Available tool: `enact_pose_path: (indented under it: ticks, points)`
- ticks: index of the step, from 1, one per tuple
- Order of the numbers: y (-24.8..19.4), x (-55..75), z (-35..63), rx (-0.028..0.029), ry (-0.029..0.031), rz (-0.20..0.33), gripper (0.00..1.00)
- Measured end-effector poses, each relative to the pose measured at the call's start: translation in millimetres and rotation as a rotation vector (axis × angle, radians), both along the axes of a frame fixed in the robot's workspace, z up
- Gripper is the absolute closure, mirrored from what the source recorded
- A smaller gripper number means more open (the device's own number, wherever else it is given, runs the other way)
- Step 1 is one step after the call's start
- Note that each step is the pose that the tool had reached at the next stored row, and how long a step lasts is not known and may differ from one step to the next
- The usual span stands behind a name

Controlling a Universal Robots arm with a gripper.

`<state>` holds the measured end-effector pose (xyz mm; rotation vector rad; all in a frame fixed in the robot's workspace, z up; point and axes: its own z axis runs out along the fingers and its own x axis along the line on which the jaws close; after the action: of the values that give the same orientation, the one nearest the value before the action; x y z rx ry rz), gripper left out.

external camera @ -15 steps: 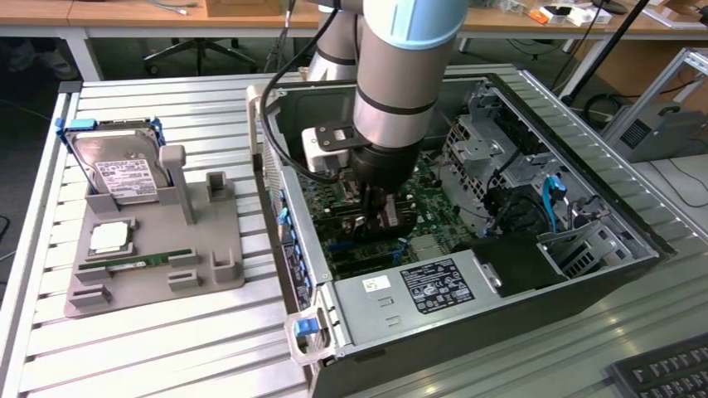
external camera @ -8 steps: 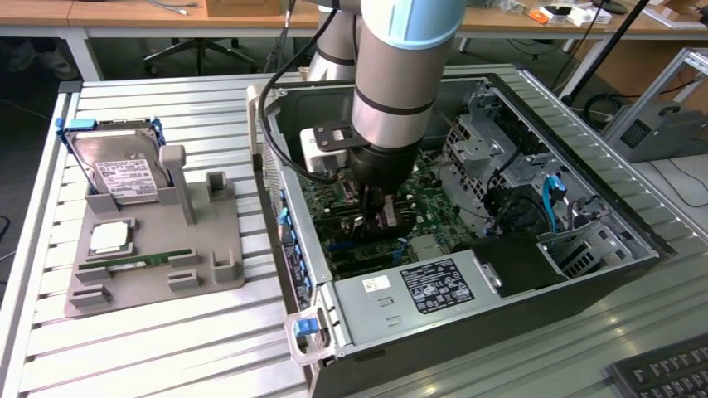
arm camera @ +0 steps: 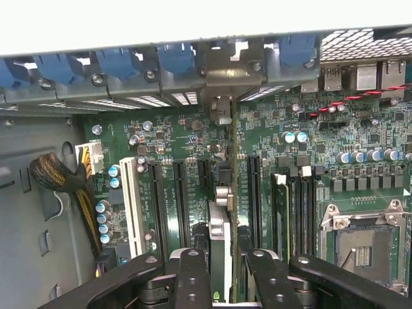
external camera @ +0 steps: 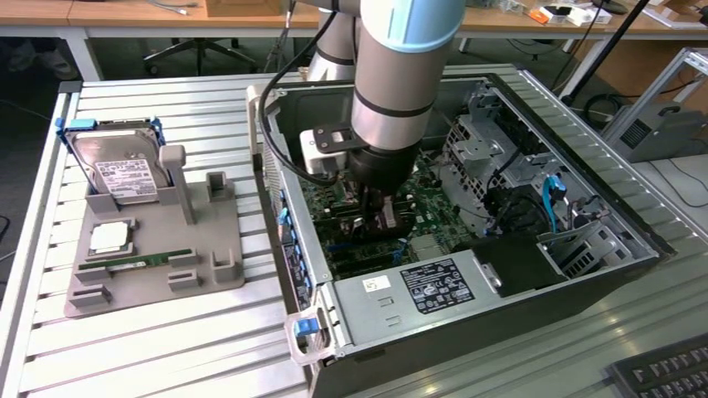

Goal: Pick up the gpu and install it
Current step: 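Insert the gpu into the slot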

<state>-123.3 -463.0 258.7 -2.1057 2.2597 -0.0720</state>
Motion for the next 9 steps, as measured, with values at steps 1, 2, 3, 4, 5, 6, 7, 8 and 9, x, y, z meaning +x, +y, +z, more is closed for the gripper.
enact_pose_path:
  ticks: [1, 2, 3, 4, 5, 6, 7, 8, 9]
  points:
    - [0.0, 0.0, -0.2, 0.0001, 0.0000, 0.000, 0.73]
    - [0.0, 0.0, -0.3, 0.0001, -0.0001, 0.000, 0.73]
    - [0.0, 0.0, -0.3, 0.0001, 0.0000, 0.003, 0.73]
    - [0.0, 0.0, -0.3, 0.0001, -0.0001, 0.007, 0.73]
    - [0.1, 0.0, -0.4, 0.0002, -0.0001, 0.014, 0.73]
    - [0.1, 0.0, -0.4, 0.0002, -0.0001, 0.018, 0.73]
    - [0.6, -0.1, -0.4, 0.0002, -0.0001, 0.023, 0.73]
    - [1.7, -0.1, -0.4, 0.0002, -0.0001, 0.026, 0.73]
    - [2.6, 0.0, -0.3, 0.0002, -0.0001, 0.028, 0.73]
